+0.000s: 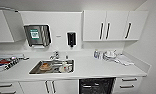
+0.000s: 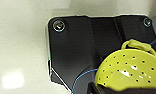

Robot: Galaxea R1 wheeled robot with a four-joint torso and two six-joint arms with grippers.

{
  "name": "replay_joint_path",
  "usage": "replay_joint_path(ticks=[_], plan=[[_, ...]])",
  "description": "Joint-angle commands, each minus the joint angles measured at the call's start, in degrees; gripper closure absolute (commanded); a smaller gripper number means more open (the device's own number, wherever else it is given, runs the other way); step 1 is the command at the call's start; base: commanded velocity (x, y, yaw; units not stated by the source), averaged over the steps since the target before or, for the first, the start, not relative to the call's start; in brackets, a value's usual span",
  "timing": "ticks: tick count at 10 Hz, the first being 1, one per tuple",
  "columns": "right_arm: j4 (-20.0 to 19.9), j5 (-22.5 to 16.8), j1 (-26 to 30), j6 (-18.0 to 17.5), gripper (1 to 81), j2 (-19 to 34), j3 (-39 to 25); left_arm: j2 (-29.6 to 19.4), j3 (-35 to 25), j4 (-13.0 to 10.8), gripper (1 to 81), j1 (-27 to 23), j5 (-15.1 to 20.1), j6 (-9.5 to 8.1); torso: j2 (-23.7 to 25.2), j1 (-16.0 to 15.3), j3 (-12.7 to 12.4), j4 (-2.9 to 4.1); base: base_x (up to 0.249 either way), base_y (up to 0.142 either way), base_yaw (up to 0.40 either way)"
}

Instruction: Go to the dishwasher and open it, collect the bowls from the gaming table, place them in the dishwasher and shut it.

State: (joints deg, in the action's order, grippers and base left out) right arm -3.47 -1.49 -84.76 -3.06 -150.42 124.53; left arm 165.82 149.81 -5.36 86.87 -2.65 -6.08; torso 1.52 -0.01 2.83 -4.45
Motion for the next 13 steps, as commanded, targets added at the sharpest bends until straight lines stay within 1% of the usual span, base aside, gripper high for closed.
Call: replay_joint_path(ticks=[1, 2, 3, 4, 8, 10, 11, 12, 13], plan=[[-0.7, -2.6, 2.8, -0.5, 81.1, 7.7, -8.5, -5.1, -7.1, -0.3, 81.1, -2.2, 2.5, 0.11, 0.0, 0.0, 3.6, 0.0, 0.0, 0.0, 0.0], [-0.7, -2.6, 2.8, -0.5, 81.1, 8.2, -8.9, -7.1, -9.6, -0.2, 81.1, -2.2, 2.5, 0.02, 0.0, 0.0, 5.5, 0.0, 0.0, 0.0, 0.0], [-0.7, -2.5, 2.9, -0.5, 81.1, 8.4, -8.9, -8.4, -11.4, -0.1, 81.1, -2.2, 2.5, 0.02, 0.0, 0.0, 6.1, 0.0, 0.0, 0.0, 0.0], [-0.8, -2.4, 3.0, -0.5, 81.1, 8.6, -8.9, -10.0, -13.1, -0.1, 81.1, -2.2, 2.5, -0.07, 0.0, 0.0, 7.6, 0.0, 0.0, 0.0, 0.0], [-0.8, -2.0, 3.8, -0.5, 81.1, 10.6, -11.6, -14.5, -18.2, 0.4, 81.1, -3.0, 0.9, -0.68, 0.0, 0.0, 15.1, 0.0, 0.0, 0.0, 0.0], [-0.8, -1.9, 4.1, -0.5, 81.1, 11.0, -12.3, -18.9, -24.6, 0.5, 81.1, -4.9, 1.1, -0.77, 0.0, 0.0, 18.8, 0.0, 0.0, 0.0, 0.0], [-0.7, -1.9, 4.1, -0.5, 81.1, 11.1, -12.6, -21.9, -28.8, 0.6, 81.1, -5.9, 1.1, -0.86, 0.0, 0.0, 15.7, 0.0, 0.0, 0.0, 0.0], [-0.7, -1.8, 4.1, -0.5, 81.1, 11.2, -12.7, -24.2, -32.3, 0.6, 81.1, -6.9, 1.2, -0.95, 0.0, 0.0, 17.5, 0.0, 0.0, 0.0, 0.0], [-0.8, -1.3, 4.1, -0.5, 81.1, 11.3, -12.7, -26.6, -35.4, 0.6, 81.1, -8.1, 1.2, -1.48, -0.1, -0.1, 18.0, 0.0, 0.0, 0.0, 0.0]])
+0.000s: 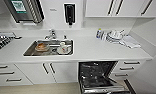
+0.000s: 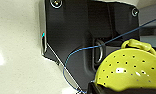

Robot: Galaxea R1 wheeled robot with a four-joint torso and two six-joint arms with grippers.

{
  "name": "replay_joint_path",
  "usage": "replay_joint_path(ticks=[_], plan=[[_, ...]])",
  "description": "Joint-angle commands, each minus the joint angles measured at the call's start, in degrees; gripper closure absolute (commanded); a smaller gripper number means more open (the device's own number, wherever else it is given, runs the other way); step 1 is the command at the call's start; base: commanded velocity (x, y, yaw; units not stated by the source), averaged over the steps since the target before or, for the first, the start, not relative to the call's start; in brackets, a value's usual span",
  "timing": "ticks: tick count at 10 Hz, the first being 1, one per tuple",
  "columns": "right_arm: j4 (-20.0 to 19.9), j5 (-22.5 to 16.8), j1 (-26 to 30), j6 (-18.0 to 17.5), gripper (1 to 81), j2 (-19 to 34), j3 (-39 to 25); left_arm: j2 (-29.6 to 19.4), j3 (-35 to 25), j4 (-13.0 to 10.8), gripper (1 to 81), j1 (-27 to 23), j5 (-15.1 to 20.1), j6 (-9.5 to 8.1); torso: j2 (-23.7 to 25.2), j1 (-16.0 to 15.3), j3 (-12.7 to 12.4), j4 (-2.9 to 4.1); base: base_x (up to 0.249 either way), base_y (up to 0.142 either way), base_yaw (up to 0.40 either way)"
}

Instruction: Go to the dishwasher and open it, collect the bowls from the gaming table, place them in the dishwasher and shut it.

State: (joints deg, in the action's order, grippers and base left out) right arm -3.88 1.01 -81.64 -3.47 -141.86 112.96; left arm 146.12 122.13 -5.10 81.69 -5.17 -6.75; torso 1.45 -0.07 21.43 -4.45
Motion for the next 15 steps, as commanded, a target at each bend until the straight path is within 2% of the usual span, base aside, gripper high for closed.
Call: replay_joint_path(ticks=[1, 4, 5, 9, 11, 12, 13, 15], plan=[[-0.4, -3.8, 0.9, 0.0, 81.1, 2.7, -1.2, -9.8, -11.0, 0.3, 81.1, -4.1, 3.9, -1.68, 0.0, 0.0, 0.0, 0.0, 0.0, 0.0, 0.0], [-0.4, -3.7, 1.2, -0.1, 81.1, 2.8, -1.6, -16.4, -17.8, 0.3, 81.1, -9.6, 4.2, -3.97, 0.0, 0.0, -0.1, 0.0, 0.0, 0.0, 0.0], [-0.4, -3.7, 1.3, -0.1, 81.1, 2.8, -1.9, -17.9, -19.5, 0.3, 81.1, -11.6, 5.3, -4.93, 0.0, 0.0, -0.1, 0.0, 0.0, 0.0, 0.0], [-0.3, -3.7, 1.3, 0.0, 81.1, 2.6, -1.9, -19.7, -22.0, 0.4, 81.1, -19.0, 10.7, -7.05, 0.0, 0.0, -0.1, 0.0, 0.0, 0.0, 0.0], [-0.2, -2.7, 1.3, 0.0, 81.1, 2.6, -2.0, -21.3, -24.1, 0.4, 81.1, -23.0, 10.8, -8.01, -0.1, 0.0, -0.1, 0.0, 0.0, 0.0, 0.0], [-0.2, -2.5, 1.2, 0.0, 81.1, 2.6, -2.0, -21.8, -26.0, 1.3, 81.1, -26.4, 12.8, -8.18, -0.1, 0.0, -0.1, 0.0, 0.0, 0.0, 0.0], [-0.1, -2.4, 1.3, 0.0, 81.1, 2.5, -2.0, -21.2, -26.9, 2.1, 81.1, -29.7, 17.1, -8.19, -0.1, 0.0, -0.1, 0.0, 0.0, 0.0, 0.0], [0.1, -2.4, 1.3, 0.0, 81.1, 2.3, -2.0, -19.6, -27.4, 2.3, 81.1, -34.3, 20.5, -8.19, -0.1, 0.0, -0.1, 0.0, 0.0, 0.0, 0.0]])
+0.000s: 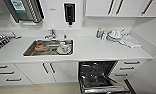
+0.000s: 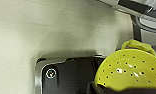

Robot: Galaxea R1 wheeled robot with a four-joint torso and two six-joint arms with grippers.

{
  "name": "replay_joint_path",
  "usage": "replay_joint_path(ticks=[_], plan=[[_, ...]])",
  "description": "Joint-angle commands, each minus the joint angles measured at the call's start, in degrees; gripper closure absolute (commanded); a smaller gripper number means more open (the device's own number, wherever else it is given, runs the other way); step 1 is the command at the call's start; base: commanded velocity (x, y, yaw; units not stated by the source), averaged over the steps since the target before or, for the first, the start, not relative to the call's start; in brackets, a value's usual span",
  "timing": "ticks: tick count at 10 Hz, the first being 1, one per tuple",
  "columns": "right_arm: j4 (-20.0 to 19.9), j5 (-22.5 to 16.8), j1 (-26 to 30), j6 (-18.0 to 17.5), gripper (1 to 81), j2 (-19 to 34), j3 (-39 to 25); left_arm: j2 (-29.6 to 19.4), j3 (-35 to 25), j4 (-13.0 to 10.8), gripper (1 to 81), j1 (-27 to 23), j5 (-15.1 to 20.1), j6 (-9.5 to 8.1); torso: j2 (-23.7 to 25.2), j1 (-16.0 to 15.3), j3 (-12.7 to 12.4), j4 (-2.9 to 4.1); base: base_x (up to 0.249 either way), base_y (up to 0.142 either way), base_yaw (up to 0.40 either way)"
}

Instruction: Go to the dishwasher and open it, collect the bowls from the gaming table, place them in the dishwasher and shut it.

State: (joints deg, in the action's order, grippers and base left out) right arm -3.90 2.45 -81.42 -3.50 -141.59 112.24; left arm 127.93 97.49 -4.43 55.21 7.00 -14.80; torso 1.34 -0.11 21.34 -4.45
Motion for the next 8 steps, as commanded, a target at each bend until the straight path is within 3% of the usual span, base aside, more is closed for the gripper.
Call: replay_joint_path(ticks=[1, 4, 8], plan=[[0.1, -3.9, 1.1, 0.0, 81.1, 2.0, -1.2, -0.8, -2.7, 1.8, 81.1, -10.3, 10.1, -0.14, 0.0, 0.0, 0.0, 0.0, 0.0, 0.0, 0.0], [0.3, -3.8, 1.1, 0.1, 81.1, 2.0, -1.4, 1.1, -2.7, 2.3, 81.1, -15.6, 14.4, -0.49, 0.0, 0.0, 0.0, 0.0, 0.0, 0.0, 0.0], [0.3, -3.9, 1.1, 0.3, 81.1, 2.1, -1.9, 3.0, -2.7, 2.5, 81.1, -18.8, 16.6, -0.58, 0.0, 0.1, 0.0, 0.0, 0.091, 0.0, 0.0]])
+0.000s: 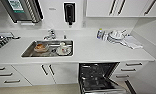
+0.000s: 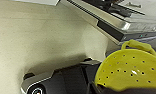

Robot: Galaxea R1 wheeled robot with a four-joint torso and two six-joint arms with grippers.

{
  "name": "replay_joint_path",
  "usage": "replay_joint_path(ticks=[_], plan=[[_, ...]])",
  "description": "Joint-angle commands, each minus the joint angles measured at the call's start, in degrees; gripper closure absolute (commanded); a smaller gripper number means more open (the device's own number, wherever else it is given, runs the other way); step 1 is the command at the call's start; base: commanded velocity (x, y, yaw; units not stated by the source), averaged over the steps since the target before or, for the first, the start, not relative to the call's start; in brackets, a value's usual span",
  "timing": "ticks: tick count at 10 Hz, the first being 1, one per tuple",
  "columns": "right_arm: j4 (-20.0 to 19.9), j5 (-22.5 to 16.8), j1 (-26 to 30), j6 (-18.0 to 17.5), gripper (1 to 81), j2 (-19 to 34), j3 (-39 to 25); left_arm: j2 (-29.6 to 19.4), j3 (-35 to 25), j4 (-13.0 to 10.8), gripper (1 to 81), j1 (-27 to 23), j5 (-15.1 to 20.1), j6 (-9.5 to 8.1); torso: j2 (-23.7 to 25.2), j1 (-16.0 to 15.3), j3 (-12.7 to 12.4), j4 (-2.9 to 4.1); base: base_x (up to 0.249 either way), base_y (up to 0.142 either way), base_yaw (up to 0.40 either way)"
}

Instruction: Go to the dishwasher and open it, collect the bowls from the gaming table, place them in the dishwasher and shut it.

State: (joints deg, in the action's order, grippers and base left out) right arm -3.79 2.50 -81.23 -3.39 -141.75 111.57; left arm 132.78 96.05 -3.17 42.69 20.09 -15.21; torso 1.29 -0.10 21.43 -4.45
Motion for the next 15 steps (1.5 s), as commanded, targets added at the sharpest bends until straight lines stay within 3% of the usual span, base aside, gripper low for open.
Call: replay_joint_path(ticks=[1, 8, 12, 15], plan=[[0.2, -3.9, 0.9, 0.2, 81.1, 2.2, -1.3, -1.4, -1.3, 1.1, 81.1, -6.7, 4.8, -0.17, 0.0, 0.0, 0.0, 0.0, 0.114, 0.0, 0.0], [0.2, -3.6, 0.8, 0.4, 81.1, 2.0, -1.9, 3.2, -1.0, 2.2, 81.1, -12.0, 6.0, -0.17, -0.1, -0.1, 0.0, 0.0, 0.082, 0.0, 0.0], [0.2, -2.4, 0.5, 0.4, 81.1, 2.0, -3.8, 9.7, 1.8, 2.1, 81.1, -19.0, 8.9, -3.68, -0.1, -0.1, 0.1, 0.0, 0.0, 0.0, 0.0], [0.2, -2.3, 0.2, 0.4, 81.1, 1.5, -2.9, 16.6, 7.1, 2.2, 81.1, -23.2, 10.1, -4.3, -0.1, -0.1, 0.1, 0.0, 0.0, 0.0, 0.0]])
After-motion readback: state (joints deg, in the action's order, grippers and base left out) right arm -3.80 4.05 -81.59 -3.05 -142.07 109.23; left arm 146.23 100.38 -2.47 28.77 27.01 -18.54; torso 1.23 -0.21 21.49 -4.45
